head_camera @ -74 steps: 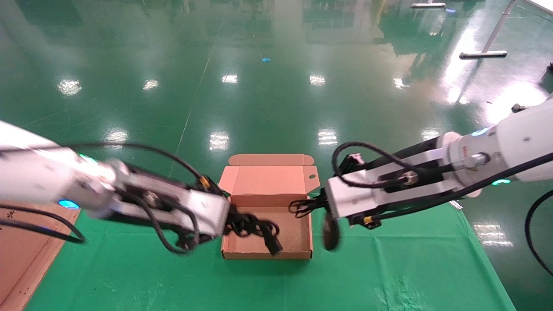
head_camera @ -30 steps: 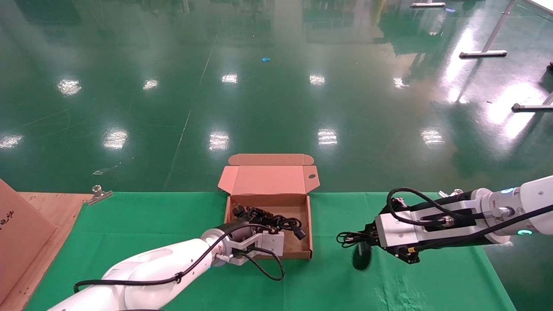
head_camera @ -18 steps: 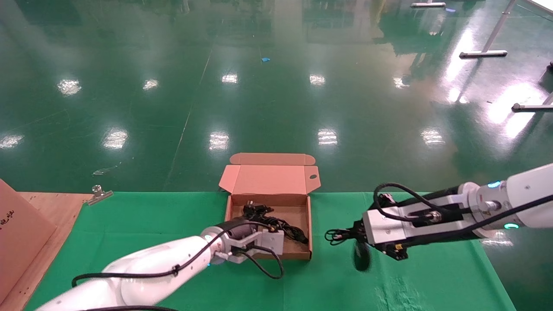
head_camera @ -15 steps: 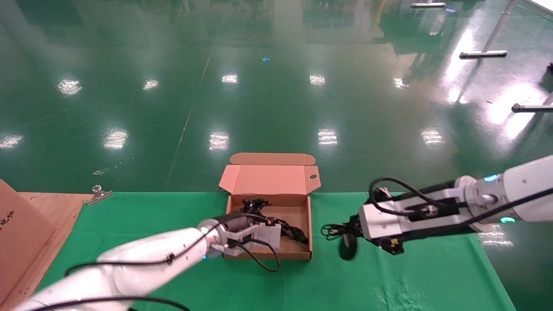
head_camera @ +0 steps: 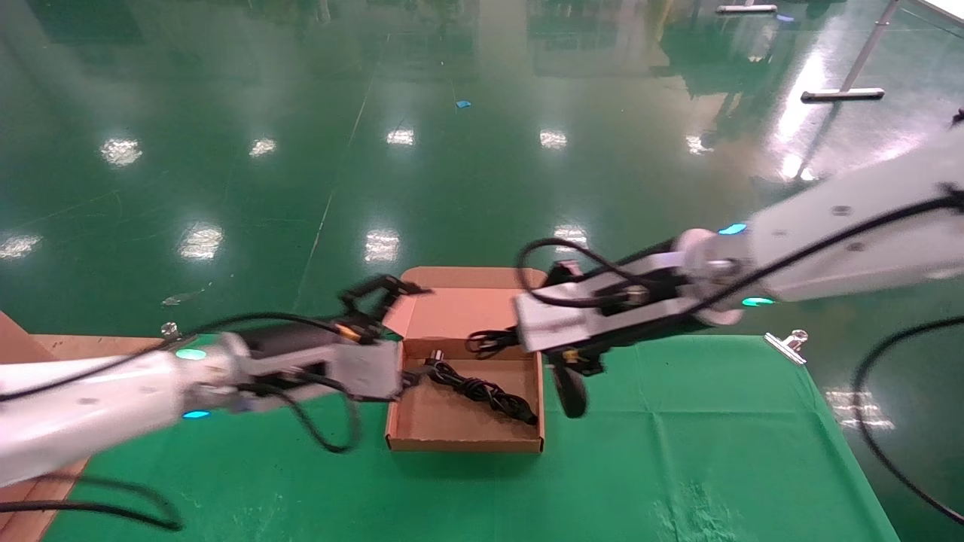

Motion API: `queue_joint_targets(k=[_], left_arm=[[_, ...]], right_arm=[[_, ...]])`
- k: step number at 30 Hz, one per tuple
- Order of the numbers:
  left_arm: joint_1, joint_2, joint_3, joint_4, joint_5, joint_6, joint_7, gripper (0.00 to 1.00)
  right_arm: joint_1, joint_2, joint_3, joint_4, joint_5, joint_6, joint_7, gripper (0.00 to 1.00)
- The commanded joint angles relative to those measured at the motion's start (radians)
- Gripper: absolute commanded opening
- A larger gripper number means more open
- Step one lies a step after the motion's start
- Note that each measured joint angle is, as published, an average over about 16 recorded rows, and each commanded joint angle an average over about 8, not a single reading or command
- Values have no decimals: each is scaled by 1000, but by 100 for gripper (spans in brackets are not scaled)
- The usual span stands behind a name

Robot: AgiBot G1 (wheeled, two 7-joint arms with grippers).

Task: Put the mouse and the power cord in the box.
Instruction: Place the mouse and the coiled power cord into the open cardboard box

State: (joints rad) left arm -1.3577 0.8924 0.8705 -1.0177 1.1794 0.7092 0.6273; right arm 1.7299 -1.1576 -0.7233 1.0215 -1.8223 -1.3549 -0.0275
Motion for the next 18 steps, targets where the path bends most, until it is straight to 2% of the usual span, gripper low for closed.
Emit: queue_joint_targets(k=[1,6,9,13,18], left_arm=[[16,-55,-43,-29,-65,34,38,100],[57,-167,-112,-39,-171,108,90,100],[87,-220,-143,-26,-220,137,118,100],[122,-264,-171,14,-258,151,156,100],[145,-276,-190,89,-286,174,206,100]], right_arm=[[12,-40,-11,-22,-13,8,5,0],[23,-159,-57,-142,-49,66,-27,0],[19,-202,-108,-186,-43,119,-48,0],[1,-219,-211,-191,11,209,-51,0],[-27,-222,-361,-175,79,346,-30,0]])
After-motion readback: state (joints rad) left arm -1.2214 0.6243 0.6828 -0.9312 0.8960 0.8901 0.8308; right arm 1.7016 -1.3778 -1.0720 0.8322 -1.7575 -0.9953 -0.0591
